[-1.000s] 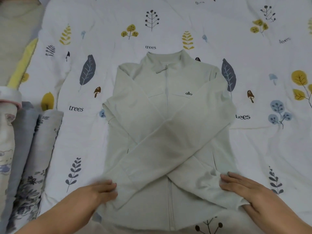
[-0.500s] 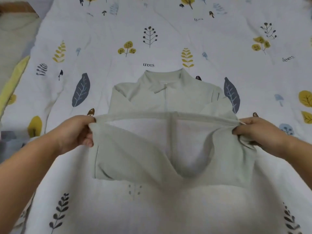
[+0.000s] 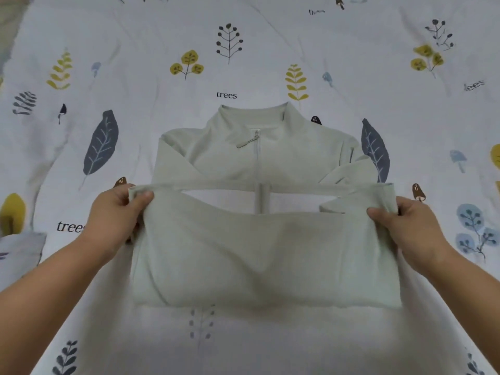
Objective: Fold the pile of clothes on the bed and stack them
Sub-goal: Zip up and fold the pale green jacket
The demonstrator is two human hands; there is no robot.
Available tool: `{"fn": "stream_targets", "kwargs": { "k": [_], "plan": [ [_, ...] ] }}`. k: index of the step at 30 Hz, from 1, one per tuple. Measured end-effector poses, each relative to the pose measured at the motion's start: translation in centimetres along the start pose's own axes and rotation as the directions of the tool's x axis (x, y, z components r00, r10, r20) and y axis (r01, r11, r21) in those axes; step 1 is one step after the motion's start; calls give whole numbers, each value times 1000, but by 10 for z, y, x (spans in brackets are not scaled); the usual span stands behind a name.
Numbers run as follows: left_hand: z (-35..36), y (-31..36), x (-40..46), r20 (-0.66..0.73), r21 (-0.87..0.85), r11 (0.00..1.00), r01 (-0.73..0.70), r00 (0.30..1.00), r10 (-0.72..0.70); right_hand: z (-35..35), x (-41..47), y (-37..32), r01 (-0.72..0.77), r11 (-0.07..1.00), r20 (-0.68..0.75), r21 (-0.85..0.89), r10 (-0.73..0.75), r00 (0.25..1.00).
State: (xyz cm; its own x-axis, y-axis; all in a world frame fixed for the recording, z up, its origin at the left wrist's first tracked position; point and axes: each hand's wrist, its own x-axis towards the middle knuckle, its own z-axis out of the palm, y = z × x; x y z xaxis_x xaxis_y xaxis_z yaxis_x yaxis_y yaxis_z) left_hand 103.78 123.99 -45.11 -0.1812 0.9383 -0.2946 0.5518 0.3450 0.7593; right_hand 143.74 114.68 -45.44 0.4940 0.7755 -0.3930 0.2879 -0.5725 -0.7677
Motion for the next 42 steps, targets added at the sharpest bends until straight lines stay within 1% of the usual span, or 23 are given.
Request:
{"fn": "stream_targets", "kwargs": {
  "k": [3,5,7,11,14,15,17,19,21,23,24,26,27,28,29,31,32,33,35,37,38,40,42],
  "plan": [
    [-8,16,18,-55,-89,994,-57,997,52,-7,13,-22,92,993,-95,68,-86,992],
    [-10,30,39,-112,-145,987,-71,992,55,-7,32,-40,112,984,-143,137,-92,985],
    [-7,44,64,-145,-152,986,-74,988,52,-1,54,-57,110,976,-187,188,-74,980],
    [10,55,103,-196,-64,998,9,980,-21,18,92,-68,66,995,-228,70,-49,973],
    [30,50,107,-120,67,981,183,977,-174,29,100,-61,-71,997,-190,-25,65,980],
    [35,47,103,-118,135,968,213,973,-198,31,99,-58,-83,993,-181,-86,66,981],
    [40,40,95,-157,292,943,158,981,-116,35,94,-54,-33,957,-143,-287,-8,990],
    [40,36,91,-141,441,897,11,988,57,35,90,-54,37,895,-117,-445,-99,988],
    [35,35,94,-141,493,865,-93,973,185,30,92,-54,46,891,-223,-453,-163,961],
    [30,36,104,-224,459,885,-79,954,201,21,98,-55,-7,922,-350,-387,-140,926],
    [28,36,109,-258,456,889,-38,951,173,19,100,-55,-49,907,-345,-418,-108,932],
    [30,38,113,-258,501,865,15,957,133,20,103,-52,-102,835,-259,-541,-50,965],
    [33,41,113,-246,523,852,-15,955,168,23,104,-53,-86,811,-241,-578,-69,968],
    [36,45,111,-230,550,831,-89,940,253,26,104,-56,-46,804,-248,-593,-128,960],
    [39,49,110,-199,585,788,-192,908,369,30,105,-61,10,798,-259,-603,-208,943],
    [45,53,111,-33,653,647,-394,838,544,39,108,-69,137,734,-201,-665,-353,914],
    [47,54,113,73,668,582,-463,819,568,43,112,-73,187,691,-134,-698,-383,914],
    [49,54,118,167,679,538,-499,819,548,46,116,-75,206,654,-71,-728,-371,926],
    [53,55,126,271,715,496,-493,849,453,50,129,-76,202,583,25,-787,-297,955],
    [54,58,131,259,725,499,-476,858,443,52,138,-77,222,539,70,-812,-289,955],
    [54,60,133,220,723,513,-462,858,463,51,142,-80,218,544,43,-810,-316,948],
    [51,64,137,102,718,567,-404,867,488,47,148,-86,157,610,-102,-777,-368,924],
    [49,68,138,-15,712,631,-307,893,450,43,153,-90,104,675,-200,-731,-357,912]
  ]
}}
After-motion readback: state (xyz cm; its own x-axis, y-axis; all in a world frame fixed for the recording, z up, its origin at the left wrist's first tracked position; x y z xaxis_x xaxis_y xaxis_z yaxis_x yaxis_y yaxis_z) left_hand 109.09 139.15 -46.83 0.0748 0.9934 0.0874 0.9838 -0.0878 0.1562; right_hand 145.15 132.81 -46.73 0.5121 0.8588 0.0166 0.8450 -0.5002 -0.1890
